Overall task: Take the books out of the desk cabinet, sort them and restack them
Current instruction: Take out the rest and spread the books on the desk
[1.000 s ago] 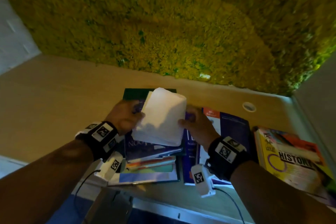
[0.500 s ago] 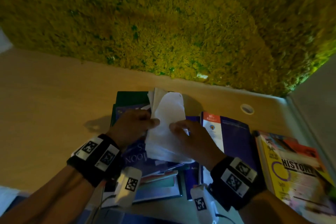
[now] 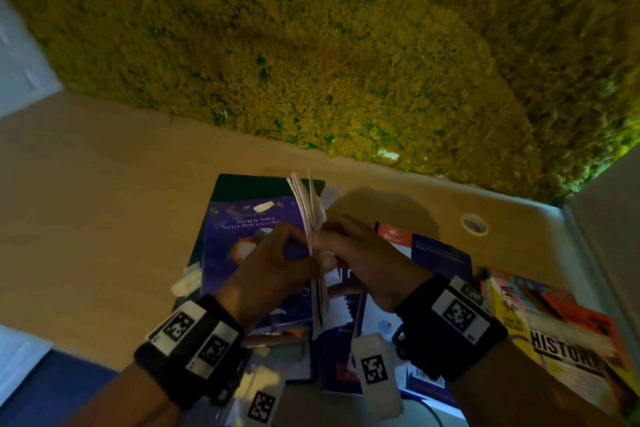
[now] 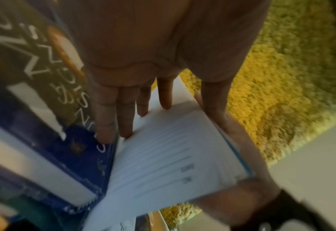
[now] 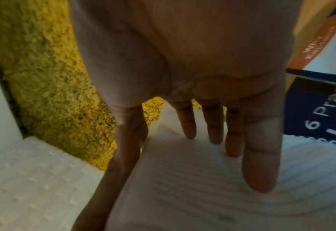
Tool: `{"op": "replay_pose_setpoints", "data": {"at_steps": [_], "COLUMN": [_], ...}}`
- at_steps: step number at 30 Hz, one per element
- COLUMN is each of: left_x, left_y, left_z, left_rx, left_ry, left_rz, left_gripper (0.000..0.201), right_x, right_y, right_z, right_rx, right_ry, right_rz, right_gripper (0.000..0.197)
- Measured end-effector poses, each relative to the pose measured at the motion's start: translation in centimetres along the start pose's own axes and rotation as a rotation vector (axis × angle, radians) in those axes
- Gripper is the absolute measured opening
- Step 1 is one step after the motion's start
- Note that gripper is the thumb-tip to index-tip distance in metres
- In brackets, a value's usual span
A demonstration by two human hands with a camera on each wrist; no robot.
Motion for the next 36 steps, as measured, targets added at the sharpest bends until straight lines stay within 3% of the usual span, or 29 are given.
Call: {"op": "replay_pose_setpoints", "data": {"at_steps": [4, 8, 11, 15, 19, 22, 25, 27, 29, 31, 32, 34, 36], "left_x": [-0.4, -1.1, -1.1, -1.0, -1.4, -2.3, -2.7, -1.9, -0.6, 1.1, 2.2, 3.7, 5.2], "left_y": [0.0, 0.3, 0.4, 0.4, -0.1, -0.4, -1.0, -1.4, -1.6, -1.2, -0.6, 0.1, 0.8], "left_z": [0.2, 0.6, 1.2, 1.8, 1.8, 0.8, -1.5, -2.8, -2.8, -1.5, -0.4, 2.1, 4.5], "left_rx": [0.069, 0.065, 0.041, 0.005, 0.018, 0.072, 0.146, 0.206, 0.222, 0.195, 0.165, 0.012, -0.169], "left_ry": [0.040, 0.091, 0.188, 0.221, 0.215, 0.223, 0.248, 0.155, 0.057, -0.119, -0.155, 0.064, 0.407], "left_rz": [-0.041, -0.057, -0.092, -0.110, -0.128, -0.141, -0.045, 0.065, 0.129, 0.172, 0.169, 0.110, -0.032], "left_gripper": [0.045, 0.059, 0.056, 0.053, 0.040, 0.029, 0.051, 0.066, 0.059, 0.043, 0.055, 0.071, 0.065], "right_x": [1.3, 3.2, 4.2, 4.7, 4.8, 4.2, 2.7, 0.7, -2.3, -5.6, -6.9, -8.2, -8.1], "right_y": [-0.3, -0.8, -0.9, -0.6, -0.9, -0.5, 0.8, 2.1, 3.7, 5.0, 5.4, 5.7, 5.4], "right_z": [-1.1, -2.4, -2.7, -2.7, -2.6, -3.8, -6.4, -8.4, -9.1, -8.8, -8.3, -7.0, -5.8], "right_rx": [-0.054, -0.058, -0.074, -0.064, -0.029, 0.085, 0.191, 0.186, 0.085, -0.021, -0.047, -0.094, -0.101], "right_ry": [-0.135, -0.266, -0.291, -0.274, -0.271, -0.285, -0.350, -0.509, -0.651, -0.725, -0.747, -0.771, -0.754], "right_rz": [0.039, 0.085, 0.081, 0.056, 0.020, -0.024, -0.094, -0.146, -0.207, -0.342, -0.407, -0.476, -0.486], "right_gripper": [0.011, 0.015, 0.026, 0.019, 0.020, 0.020, 0.016, 0.032, 0.046, 0.054, 0.054, 0.041, 0.035]}}
Point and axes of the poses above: each hand's wrist, its own y-axis away from the middle knuckle, its own z-axis out of the palm, x = y × z, the point moved 4 cm from there along -y, towards the middle knuckle, and after that the axes turned 3 degrees about z, right-handed, at the moved point
